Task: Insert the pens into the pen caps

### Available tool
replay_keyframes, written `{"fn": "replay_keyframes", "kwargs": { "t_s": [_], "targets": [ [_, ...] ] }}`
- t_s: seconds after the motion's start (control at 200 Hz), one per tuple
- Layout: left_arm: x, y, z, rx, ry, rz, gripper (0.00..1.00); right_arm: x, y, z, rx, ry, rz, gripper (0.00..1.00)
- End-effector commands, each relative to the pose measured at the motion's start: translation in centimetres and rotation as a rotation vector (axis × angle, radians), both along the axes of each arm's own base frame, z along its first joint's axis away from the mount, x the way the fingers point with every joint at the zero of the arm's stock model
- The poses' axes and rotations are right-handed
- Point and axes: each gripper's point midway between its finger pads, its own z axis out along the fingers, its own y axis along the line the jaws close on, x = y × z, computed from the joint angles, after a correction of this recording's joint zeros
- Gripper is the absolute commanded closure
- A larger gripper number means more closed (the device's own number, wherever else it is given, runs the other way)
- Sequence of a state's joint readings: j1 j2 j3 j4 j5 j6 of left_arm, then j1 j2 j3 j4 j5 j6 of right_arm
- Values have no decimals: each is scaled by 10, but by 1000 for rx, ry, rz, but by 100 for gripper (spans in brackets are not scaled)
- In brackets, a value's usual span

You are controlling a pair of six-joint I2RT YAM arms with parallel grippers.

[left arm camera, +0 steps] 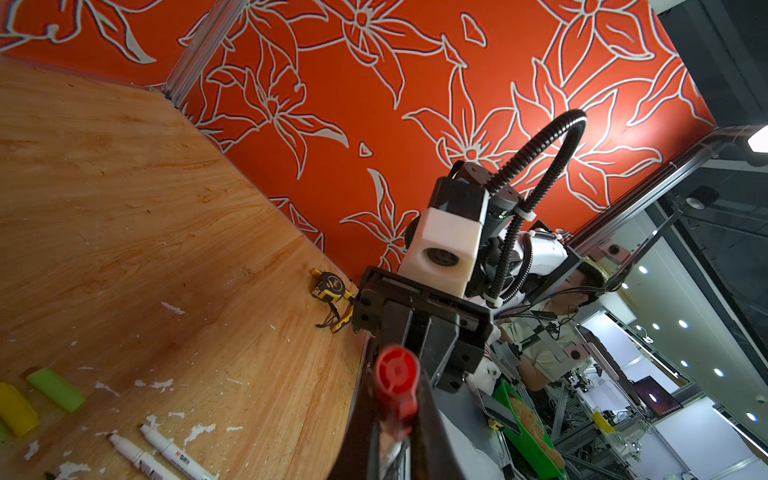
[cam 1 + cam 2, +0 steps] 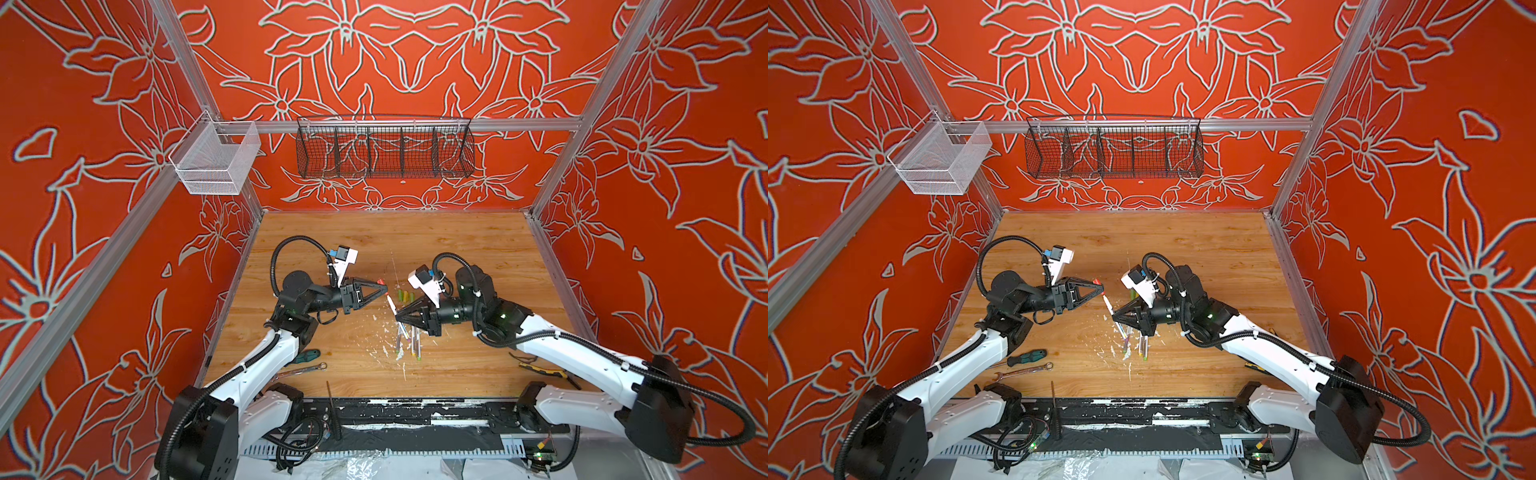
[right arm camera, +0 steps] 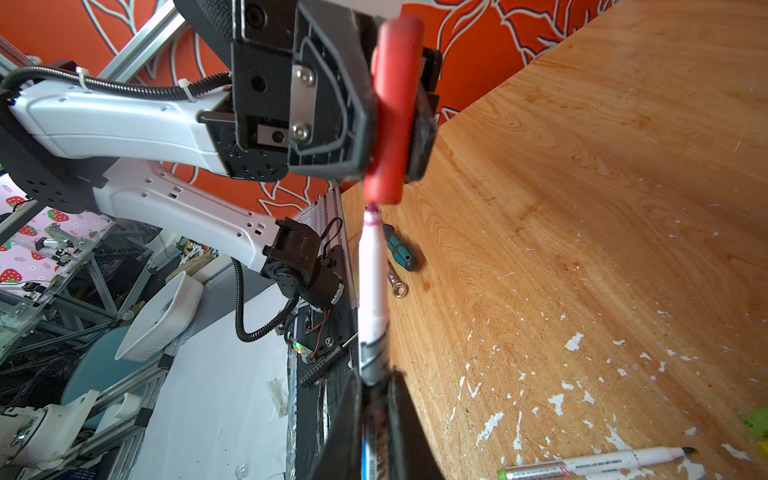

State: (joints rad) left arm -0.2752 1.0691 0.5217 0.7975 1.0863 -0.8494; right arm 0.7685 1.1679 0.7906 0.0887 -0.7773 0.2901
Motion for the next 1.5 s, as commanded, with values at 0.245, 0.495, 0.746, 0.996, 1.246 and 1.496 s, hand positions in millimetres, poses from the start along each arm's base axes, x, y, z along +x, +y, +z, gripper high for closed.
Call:
{"fn": "replay_keyframes", "kwargs": {
  "t_s": [0.245,0.495,0.746,0.996,1.246,1.496],
  "targets": [
    [-13,-9,-1,14,-37,-60,100,5,1,23,37,-76,-23,95],
    [-17,-12,-4,26,-39,-75,100,8,-3,27,43,-106,-62,96],
    [-22,-16,-4,28,-44,-96,100,17,-6,33,52,-136,-121,96],
    [-27,-18,1,11,-64,-109,100,27,-6,51,94,-188,-164,96],
    [-29,-18,6,-7,-68,-119,100,33,2,59,134,-212,-165,97],
    [-29,-17,8,-23,-77,-121,100,36,4,72,191,-255,-175,97]
  ]
}}
